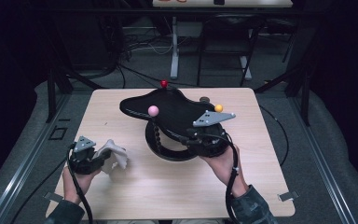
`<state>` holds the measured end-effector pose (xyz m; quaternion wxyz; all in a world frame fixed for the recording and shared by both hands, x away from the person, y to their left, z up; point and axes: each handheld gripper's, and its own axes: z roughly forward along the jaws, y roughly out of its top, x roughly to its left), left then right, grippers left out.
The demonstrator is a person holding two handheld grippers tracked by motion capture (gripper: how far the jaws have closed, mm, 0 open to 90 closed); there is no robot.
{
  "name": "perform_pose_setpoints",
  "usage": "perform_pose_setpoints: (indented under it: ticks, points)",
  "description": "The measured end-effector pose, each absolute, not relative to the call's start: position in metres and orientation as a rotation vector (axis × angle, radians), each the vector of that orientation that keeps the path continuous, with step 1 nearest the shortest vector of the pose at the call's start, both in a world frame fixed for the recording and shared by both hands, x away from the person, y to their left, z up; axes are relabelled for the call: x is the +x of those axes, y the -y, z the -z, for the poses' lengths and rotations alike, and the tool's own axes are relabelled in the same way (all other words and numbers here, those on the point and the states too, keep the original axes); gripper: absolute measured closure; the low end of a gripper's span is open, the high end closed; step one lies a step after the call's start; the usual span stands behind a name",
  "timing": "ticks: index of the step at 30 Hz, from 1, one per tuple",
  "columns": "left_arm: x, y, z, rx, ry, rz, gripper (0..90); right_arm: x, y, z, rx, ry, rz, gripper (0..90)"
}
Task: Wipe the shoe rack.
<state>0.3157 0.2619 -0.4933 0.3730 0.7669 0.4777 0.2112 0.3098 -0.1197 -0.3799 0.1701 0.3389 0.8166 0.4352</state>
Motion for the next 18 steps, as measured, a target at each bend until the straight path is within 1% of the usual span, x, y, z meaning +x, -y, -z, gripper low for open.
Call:
perform_pose_setpoints:
  ticks: [4,6,14,16,18]
  points:
    - [0.316,-0.260,0.493,1.965,-1.222,-0.541,81.9,0.310,0.125,0.379,0.973,-2.314,-1.234,61.5]
    - [0.316,-0.260,0.493,1.965,-1.221,-0.540,81.9,0.311,0.122,0.379,0.974,-2.309,-1.235,60.0]
    - [0.316,-0.261,0.493,1.964,-1.222,-0.538,81.9,0.325,0.098,0.374,0.973,-2.320,-1.249,52.0]
    - [0.316,-0.262,0.493,1.966,-1.224,-0.536,81.8,0.329,0.090,0.375,0.970,-2.328,-1.239,51.6]
    - [0.316,-0.262,0.493,1.966,-1.222,-0.536,81.8,0.331,0.080,0.376,0.957,-2.326,-1.198,53.4]
